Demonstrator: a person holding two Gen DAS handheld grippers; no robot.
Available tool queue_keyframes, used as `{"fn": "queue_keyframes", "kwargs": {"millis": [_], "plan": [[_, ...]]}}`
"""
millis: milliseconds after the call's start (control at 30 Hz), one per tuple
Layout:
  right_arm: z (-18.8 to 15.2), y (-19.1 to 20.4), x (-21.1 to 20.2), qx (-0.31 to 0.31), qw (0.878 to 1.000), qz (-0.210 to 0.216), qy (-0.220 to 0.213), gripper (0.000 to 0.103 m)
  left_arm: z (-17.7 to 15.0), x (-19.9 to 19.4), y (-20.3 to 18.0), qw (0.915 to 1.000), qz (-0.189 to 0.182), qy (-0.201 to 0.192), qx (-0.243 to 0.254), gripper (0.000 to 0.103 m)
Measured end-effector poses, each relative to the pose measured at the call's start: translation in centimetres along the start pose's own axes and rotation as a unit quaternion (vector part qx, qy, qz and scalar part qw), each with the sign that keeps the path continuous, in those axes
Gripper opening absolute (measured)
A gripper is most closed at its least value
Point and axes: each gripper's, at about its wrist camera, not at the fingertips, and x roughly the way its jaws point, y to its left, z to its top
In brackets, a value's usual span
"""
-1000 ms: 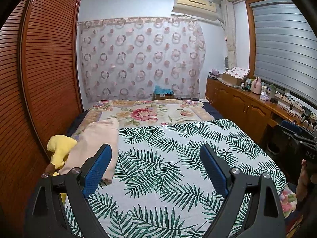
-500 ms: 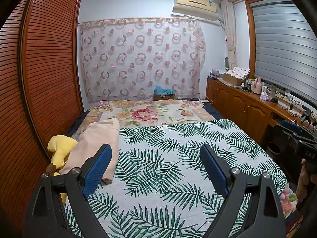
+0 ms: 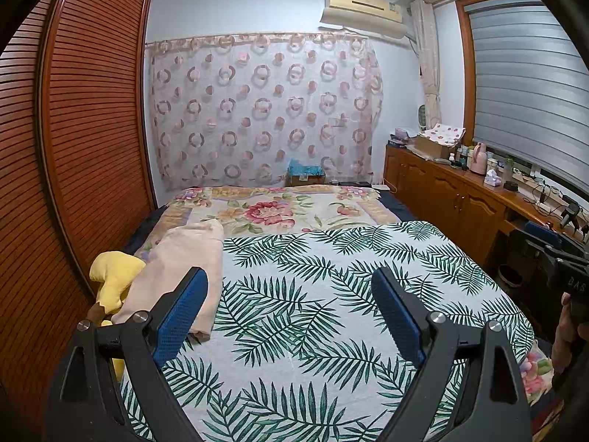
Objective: Fold small clothes
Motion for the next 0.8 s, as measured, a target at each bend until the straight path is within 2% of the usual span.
{"fn": "queue_keyframes", "kwargs": {"millis": [800], "plan": [[-0.05, -0.21, 0.19, -0.002, 1.0, 0.002, -0.003, 0.075, 0.0, -0.05, 0.01, 1.0, 0.0, -0.002, 0.0, 0.091]]}}
